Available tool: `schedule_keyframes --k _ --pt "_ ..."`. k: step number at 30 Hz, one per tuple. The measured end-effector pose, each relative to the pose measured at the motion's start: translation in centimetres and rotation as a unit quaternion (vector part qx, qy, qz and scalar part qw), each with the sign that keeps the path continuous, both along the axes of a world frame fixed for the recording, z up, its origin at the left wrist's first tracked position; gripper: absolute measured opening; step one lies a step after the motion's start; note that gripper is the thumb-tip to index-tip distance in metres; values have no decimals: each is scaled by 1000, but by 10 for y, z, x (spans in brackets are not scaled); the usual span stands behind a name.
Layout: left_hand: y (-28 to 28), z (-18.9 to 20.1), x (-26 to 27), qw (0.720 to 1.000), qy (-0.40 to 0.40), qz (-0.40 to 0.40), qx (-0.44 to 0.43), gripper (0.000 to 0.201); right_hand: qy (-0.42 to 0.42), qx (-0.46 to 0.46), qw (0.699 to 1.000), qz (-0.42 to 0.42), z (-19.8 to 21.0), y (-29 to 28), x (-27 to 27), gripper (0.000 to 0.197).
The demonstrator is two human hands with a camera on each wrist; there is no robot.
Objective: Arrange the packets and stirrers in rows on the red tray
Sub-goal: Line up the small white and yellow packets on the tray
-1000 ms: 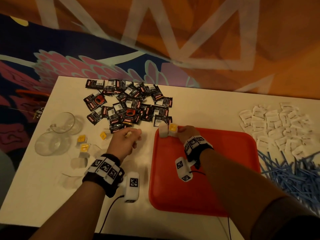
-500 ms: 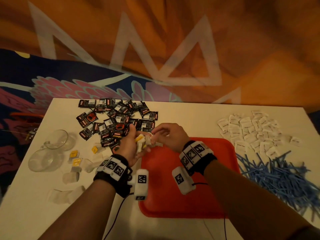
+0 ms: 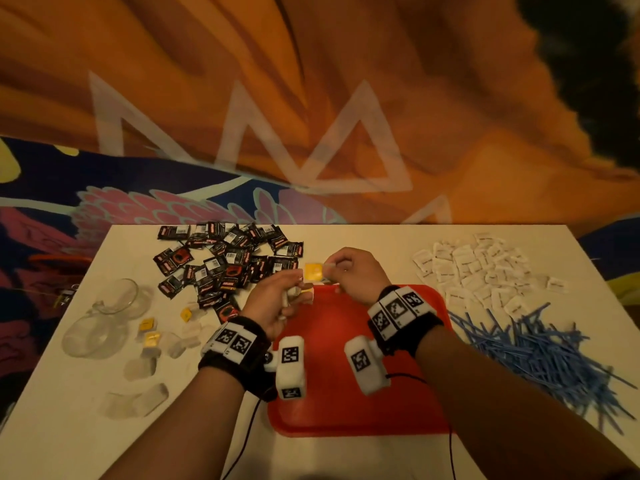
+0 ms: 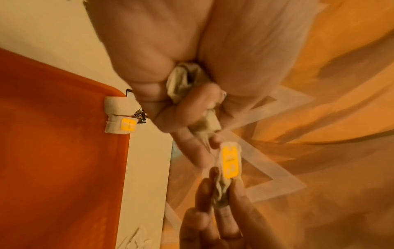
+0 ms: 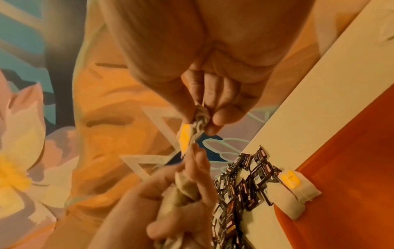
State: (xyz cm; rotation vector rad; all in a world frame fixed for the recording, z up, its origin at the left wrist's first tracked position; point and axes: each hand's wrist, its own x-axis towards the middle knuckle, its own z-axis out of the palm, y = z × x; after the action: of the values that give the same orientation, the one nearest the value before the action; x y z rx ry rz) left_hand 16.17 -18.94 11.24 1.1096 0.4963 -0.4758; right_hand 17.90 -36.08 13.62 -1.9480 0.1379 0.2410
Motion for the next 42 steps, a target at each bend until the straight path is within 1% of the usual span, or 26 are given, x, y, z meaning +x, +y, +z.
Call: schedule_keyframes --k 3,5,7,9,10,11,12,13,14,15,16,17,18,20,21,23,26,28,31,37,39,42 --pt "-3 0 -7 999 -34 -3 20 23 -13 73 997 -37 5 -3 -6 18" --pt "-10 4 -11 994 -84 -17 71 21 -15 122 991 -49 10 -3 -11 18" --pt "-16 11 -13 980 -146 -3 134 12 -7 163 986 -43 12 -2 -15 20" --pt "-18 20 -10 956 -204 27 211 4 -2 169 985 -32 12 -1 -19 24" --pt "-18 24 -7 941 -231 35 244 3 -6 142 989 -27 11 -2 -19 25" --pt "-18 29 -6 927 -258 32 272 4 -13 94 995 -21 9 -3 -20 26" --pt "-17 34 -4 909 -288 15 300 6 -26 47 998 -14 9 -5 -21 26" --pt "-16 39 -3 889 -319 -12 329 7 -36 23 999 -11 10 -8 -22 28" --pt "-15 45 -2 865 -348 -45 359 9 -45 35 998 -6 13 -10 -22 30" --pt "-15 50 -3 842 -373 -74 382 9 -52 67 996 0 17 -10 -23 33" --pt "-14 54 -2 825 -392 -94 396 9 -58 93 994 10 21 -11 -23 34" --pt "-14 56 -2 814 -405 -100 405 9 -68 105 992 19 25 -10 -23 30" --pt "-14 58 -2 812 -410 -90 406 9 -81 90 992 26 28 -9 -23 22" --pt "-13 59 -2 827 -402 -46 391 9 -91 53 994 33 33 -7 -22 9" --pt "-12 59 -2 837 -393 -28 379 8 -91 49 994 32 35 -5 -23 8" --pt "-11 57 -4 855 -379 -30 353 3 -97 52 994 28 34 -3 -24 10" --pt "-10 55 -7 867 -375 -62 323 5 -101 33 994 37 32 1 -24 9" --pt "-8 53 -6 871 -370 -49 319 6 -94 28 994 41 28 2 -25 12" --pt "-4 48 -4 893 -339 -24 296 8 -77 32 996 46 25 4 -27 14" --pt "12 37 -2 907 -299 -35 294 10 -24 57 998 33 4 14 -24 10" --pt "18 31 -3 907 -285 -49 306 15 2 62 998 22 -7 20 -23 9" --pt "30 15 -2 911 -237 -55 333 14 54 62 997 -4 -30 30 -18 12"
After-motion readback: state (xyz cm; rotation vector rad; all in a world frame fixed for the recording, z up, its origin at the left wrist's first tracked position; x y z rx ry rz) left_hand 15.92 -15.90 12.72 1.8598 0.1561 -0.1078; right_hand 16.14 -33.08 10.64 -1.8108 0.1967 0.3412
